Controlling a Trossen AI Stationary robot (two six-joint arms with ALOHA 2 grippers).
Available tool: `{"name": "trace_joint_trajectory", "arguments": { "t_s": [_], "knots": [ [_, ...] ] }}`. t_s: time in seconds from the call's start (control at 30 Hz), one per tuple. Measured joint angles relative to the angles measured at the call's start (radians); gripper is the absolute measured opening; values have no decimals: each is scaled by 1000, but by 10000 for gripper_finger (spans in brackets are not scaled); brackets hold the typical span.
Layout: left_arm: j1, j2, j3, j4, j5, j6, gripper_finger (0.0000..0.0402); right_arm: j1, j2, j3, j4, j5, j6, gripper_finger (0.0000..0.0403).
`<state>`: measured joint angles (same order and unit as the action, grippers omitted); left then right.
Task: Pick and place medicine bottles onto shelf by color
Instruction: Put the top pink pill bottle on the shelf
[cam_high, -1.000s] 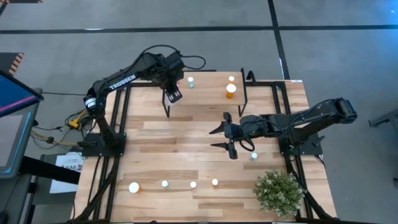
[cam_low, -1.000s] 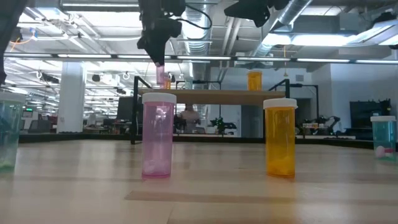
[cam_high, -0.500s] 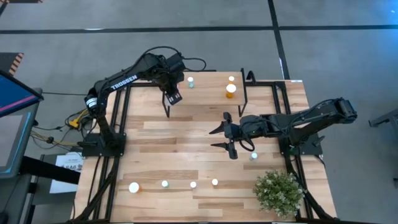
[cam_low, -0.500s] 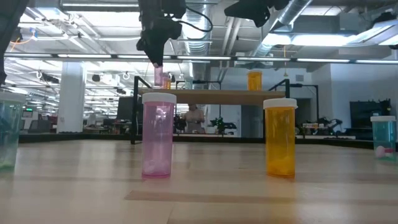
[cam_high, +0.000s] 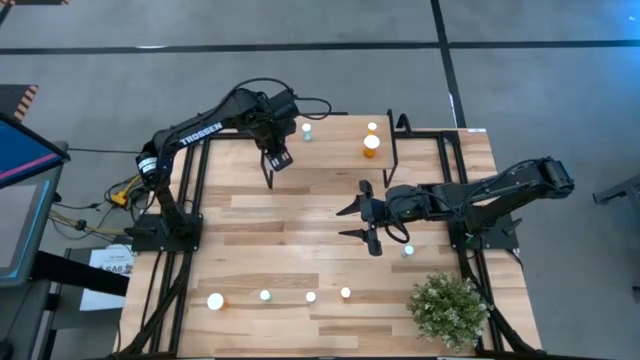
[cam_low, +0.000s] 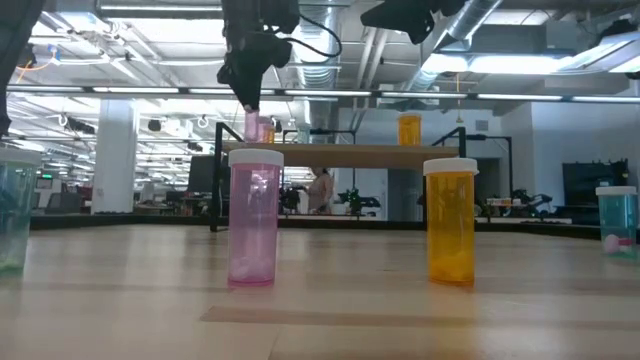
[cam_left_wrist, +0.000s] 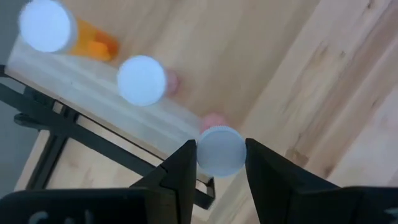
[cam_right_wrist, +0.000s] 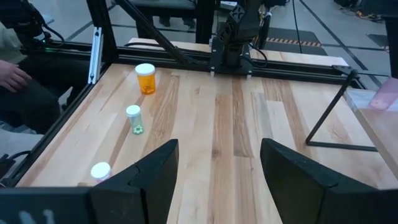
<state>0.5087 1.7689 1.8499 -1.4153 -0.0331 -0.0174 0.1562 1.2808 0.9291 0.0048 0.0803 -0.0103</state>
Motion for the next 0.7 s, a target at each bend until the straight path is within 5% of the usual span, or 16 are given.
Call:
{"name": "trace_joint_trajectory", "arguments": {
  "t_s": [0.7],
  "knots": [
    [0,1,-8,30,-4,-13,129,0,0,0,0,0,3,249]
  ]
}}
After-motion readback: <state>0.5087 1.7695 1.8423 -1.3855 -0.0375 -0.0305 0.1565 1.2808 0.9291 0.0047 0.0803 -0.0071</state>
